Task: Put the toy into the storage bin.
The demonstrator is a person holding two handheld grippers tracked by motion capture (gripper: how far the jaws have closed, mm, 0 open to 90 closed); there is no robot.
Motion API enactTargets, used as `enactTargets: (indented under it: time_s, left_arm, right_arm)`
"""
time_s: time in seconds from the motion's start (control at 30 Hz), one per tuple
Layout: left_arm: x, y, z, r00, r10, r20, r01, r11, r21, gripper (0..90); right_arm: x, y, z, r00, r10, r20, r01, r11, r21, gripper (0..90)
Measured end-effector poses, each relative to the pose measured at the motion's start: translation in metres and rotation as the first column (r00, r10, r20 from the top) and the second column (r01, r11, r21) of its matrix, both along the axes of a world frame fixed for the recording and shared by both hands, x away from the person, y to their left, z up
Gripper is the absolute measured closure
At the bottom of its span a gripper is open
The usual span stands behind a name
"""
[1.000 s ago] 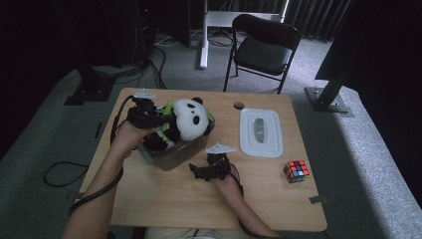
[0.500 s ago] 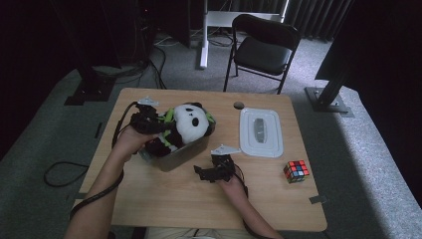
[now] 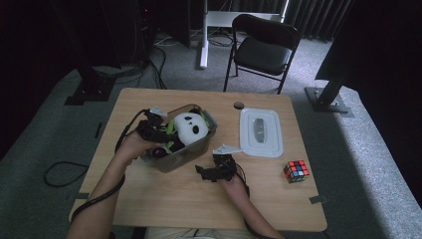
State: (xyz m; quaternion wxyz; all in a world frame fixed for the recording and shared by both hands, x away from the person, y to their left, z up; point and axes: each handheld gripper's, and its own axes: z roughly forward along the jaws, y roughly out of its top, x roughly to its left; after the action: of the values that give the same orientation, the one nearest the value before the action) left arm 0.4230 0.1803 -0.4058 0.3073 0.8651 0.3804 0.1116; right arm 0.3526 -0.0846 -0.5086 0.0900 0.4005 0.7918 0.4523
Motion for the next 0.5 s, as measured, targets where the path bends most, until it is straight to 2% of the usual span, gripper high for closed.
enactTargets:
  time_s: [0.13,0.37,0.4,0.5]
  left_arm:
    - [0.0000,-0.0031,-0.0037,1.0000,-0.004,0.004,0.004,0.9994,0.033,42.9]
    - [0.0003,-0.0035,-0.0042,1.0000,-0.002,0.003,0.002,0.9993,0.036,41.8]
    - [-0.0002,-0.0002,-0.0029,1.0000,-0.005,-0.007,0.005,1.0000,-0.005,37.5]
    - [-0.0016,0.0041,0.0017,1.0000,-0.004,-0.004,0.003,0.9995,-0.030,32.0]
  right_arm:
    - [0.0018,-0.0023,-0.0007,1.0000,-0.003,-0.003,0.003,1.000,0.002,11.6]
    - [0.0033,-0.0056,0.0001,0.9999,-0.008,-0.009,0.008,1.000,0.011,11.6]
    - [0.0032,-0.0060,0.0006,1.0000,-0.004,-0.008,0.004,1.000,0.009,11.6]
    - [0.0032,-0.0073,0.0015,1.0000,-0.005,-0.005,0.005,1.000,0.008,11.6]
